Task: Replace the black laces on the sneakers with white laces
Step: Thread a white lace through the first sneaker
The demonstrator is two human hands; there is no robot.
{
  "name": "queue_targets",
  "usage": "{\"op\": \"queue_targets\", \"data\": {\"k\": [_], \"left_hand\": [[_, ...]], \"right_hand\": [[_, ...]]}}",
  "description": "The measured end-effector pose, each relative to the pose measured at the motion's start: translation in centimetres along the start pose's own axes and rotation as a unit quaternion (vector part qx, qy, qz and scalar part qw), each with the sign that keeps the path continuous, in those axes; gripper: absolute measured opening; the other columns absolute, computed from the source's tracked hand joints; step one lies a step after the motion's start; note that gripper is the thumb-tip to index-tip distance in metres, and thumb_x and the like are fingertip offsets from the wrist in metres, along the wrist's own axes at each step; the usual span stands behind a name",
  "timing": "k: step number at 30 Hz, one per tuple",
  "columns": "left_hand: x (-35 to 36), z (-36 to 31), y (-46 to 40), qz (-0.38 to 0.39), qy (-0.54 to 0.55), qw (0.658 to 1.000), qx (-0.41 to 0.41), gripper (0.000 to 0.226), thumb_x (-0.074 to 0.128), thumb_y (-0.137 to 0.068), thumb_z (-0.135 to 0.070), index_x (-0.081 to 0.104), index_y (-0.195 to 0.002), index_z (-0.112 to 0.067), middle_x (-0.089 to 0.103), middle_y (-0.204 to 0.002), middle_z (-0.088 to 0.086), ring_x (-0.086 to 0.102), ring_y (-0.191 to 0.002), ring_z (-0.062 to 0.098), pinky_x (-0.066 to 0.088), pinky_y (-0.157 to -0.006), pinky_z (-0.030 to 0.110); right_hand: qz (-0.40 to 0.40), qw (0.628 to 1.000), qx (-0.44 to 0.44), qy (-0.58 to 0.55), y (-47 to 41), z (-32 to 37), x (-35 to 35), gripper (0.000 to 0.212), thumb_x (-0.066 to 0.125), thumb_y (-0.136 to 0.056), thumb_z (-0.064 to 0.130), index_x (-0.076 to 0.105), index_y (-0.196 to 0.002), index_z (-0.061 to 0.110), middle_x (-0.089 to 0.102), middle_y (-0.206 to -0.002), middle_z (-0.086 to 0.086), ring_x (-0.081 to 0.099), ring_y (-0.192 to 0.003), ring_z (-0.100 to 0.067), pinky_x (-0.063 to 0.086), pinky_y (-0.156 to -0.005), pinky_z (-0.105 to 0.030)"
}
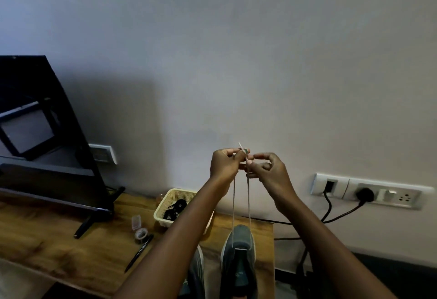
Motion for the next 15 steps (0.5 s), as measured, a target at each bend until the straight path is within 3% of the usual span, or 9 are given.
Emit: {"op": "queue_targets", "data": {"k": [2, 6, 9, 13, 15], "left_hand": [[0.2, -0.4, 0.6, 0.028, -0.014, 0.999, -0.012, 0.02, 0.058, -0.095, -0.016, 0.07, -0.109, -0.008, 0.073, -0.1, 0.008, 0.067, -0.072, 0.012, 0.047, -0.059, 0.017], [0.6, -0.7, 1.5, 0.098, -0.048, 0.993, -0.046, 0.024, 0.059, -0.094, -0.017, 0.066, -0.116, -0.011, 0.071, -0.106, 0.005, 0.068, -0.084, 0.011, 0.045, -0.069, 0.022], [0.5, -0.9, 2.0, 0.154, -0.096, 0.982, -0.06, 0.027, 0.056, -0.096, -0.014, 0.062, -0.122, -0.012, 0.069, -0.115, 0.003, 0.066, -0.103, 0.014, 0.046, -0.075, 0.023], [0.5, -1.5, 3.2, 0.196, -0.141, 0.969, -0.039, 0.025, 0.048, -0.1, -0.021, 0.062, -0.119, -0.012, 0.068, -0.117, 0.003, 0.066, -0.099, 0.011, 0.046, -0.082, 0.026], [0.5, -1.9, 3.7, 0.197, -0.148, 0.969, -0.033, 0.029, 0.042, -0.103, -0.025, 0.06, -0.121, -0.01, 0.068, -0.115, 0.006, 0.067, -0.091, 0.012, 0.046, -0.077, 0.025]], "right_hand": [[-0.013, 1.0, 0.003, 0.028, 0.2, 0.0, -0.3, 0.023, 0.067, -0.089, 0.017, 0.058, -0.109, 0.012, 0.072, -0.08, -0.008, 0.071, -0.073, -0.017, 0.057, -0.072, -0.031], [-0.066, 0.992, -0.022, 0.101, 1.0, 0.2, -1.2, 0.015, 0.063, -0.09, 0.01, 0.062, -0.104, 0.015, 0.071, -0.077, -0.005, 0.069, -0.068, -0.014, 0.054, -0.068, -0.025], [-0.086, 0.989, -0.035, 0.116, 1.3, 0.6, -2.0, 0.019, 0.058, -0.091, 0.007, 0.07, -0.103, 0.015, 0.072, -0.085, -0.003, 0.068, -0.073, -0.014, 0.054, -0.072, -0.03], [-0.086, 0.991, -0.033, 0.098, 1.9, 1.5, -2.9, 0.02, 0.06, -0.088, 0.005, 0.071, -0.082, 0.021, 0.072, -0.08, 0.0, 0.068, -0.074, -0.018, 0.057, -0.077, -0.039], [-0.084, 0.991, -0.039, 0.101, 2.1, 1.9, -3.2, 0.017, 0.063, -0.089, 0.01, 0.068, -0.078, 0.023, 0.071, -0.077, -0.002, 0.068, -0.074, -0.018, 0.057, -0.077, -0.04]]}}
Point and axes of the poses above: each hand's wrist, its own y-axis away from the middle knuckle, its own x-axis out of the palm, z = x × y, the point moved 4 cm from there along -y, towards the middle knuckle
